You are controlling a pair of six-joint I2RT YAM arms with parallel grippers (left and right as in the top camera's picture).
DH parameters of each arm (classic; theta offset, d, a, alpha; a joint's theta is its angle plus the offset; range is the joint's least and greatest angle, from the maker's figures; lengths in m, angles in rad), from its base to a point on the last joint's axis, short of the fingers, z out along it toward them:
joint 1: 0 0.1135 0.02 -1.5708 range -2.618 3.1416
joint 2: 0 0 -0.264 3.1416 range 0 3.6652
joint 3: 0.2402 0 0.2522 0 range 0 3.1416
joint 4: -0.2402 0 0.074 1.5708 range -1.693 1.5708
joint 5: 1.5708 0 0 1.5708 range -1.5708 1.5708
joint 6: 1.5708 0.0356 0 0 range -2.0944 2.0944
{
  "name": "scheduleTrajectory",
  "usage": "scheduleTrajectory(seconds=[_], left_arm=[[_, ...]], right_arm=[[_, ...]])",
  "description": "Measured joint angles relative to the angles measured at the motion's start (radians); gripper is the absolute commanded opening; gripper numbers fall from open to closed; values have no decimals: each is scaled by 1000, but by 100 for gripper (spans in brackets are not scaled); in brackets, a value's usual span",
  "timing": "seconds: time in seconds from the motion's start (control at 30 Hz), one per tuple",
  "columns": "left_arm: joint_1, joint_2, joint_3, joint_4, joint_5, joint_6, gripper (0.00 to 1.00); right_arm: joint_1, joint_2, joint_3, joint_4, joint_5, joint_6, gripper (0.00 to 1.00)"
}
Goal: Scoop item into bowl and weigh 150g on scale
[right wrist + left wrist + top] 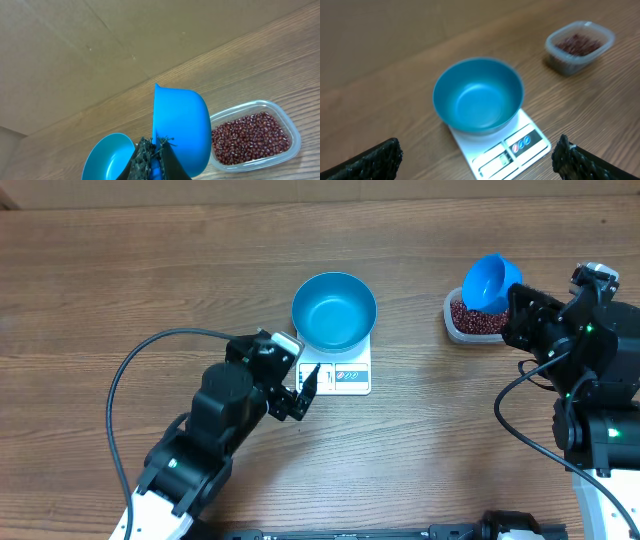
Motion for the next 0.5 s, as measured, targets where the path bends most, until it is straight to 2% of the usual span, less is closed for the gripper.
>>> scheduleTrajectory(seconds=[0.2, 0.5], left_arm=[[-27, -83, 0, -16, -55, 1, 100], [-27, -29, 0, -66, -82, 2, 100]], right_arm=[[0, 0, 0, 1, 0, 0, 4], [0, 0, 0, 1, 0, 0, 4]])
